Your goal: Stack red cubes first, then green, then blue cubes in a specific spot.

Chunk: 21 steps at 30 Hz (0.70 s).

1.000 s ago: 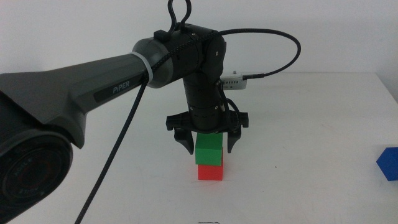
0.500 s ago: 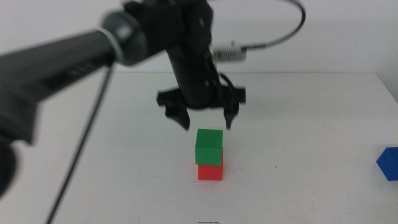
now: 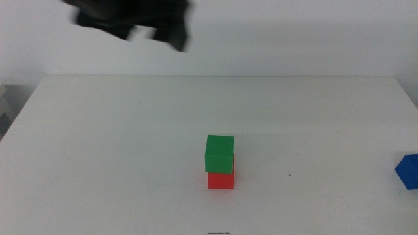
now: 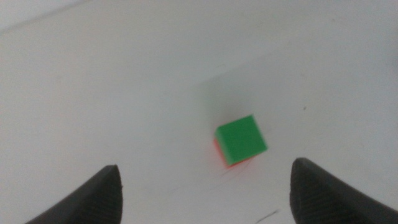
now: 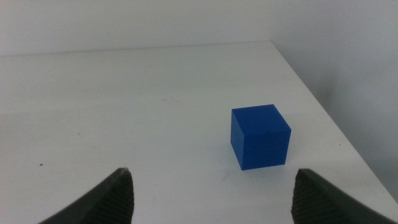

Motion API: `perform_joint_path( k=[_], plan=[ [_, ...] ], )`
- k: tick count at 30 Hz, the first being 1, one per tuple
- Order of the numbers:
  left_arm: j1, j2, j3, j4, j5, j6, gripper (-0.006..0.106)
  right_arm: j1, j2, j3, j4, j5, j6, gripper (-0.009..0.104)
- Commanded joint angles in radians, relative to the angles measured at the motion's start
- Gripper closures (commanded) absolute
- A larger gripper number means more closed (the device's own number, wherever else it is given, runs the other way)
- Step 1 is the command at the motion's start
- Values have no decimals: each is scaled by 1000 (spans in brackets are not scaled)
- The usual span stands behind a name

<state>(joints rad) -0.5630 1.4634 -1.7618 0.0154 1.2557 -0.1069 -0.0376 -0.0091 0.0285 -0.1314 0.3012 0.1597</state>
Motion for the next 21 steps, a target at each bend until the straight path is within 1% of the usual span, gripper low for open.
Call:
perform_joint_path(
  k=[1,4,8,11,16,21],
  plan=[
    [63,-126,31,-74,39,132,11,-5,-14,-18,-13,-78,-11,30],
    [164,-272,166,-218,-17,264,11,-5,-14,-18,-13,-78,-11,30],
    [282,-485,402,-397,-170,440,11,-5,-14,-18,-13,-78,-11,30],
    [332,-573,490,-521,-222,501,11,-5,-14,-18,-13,-78,-11,30],
    [343,-584,497,-574,-189,525,11,-5,-14,-18,-13,-78,-11,30],
    [343,-583,497,-586,-183,526,11,-5,-14,-18,-13,-78,-11,30]
  ],
)
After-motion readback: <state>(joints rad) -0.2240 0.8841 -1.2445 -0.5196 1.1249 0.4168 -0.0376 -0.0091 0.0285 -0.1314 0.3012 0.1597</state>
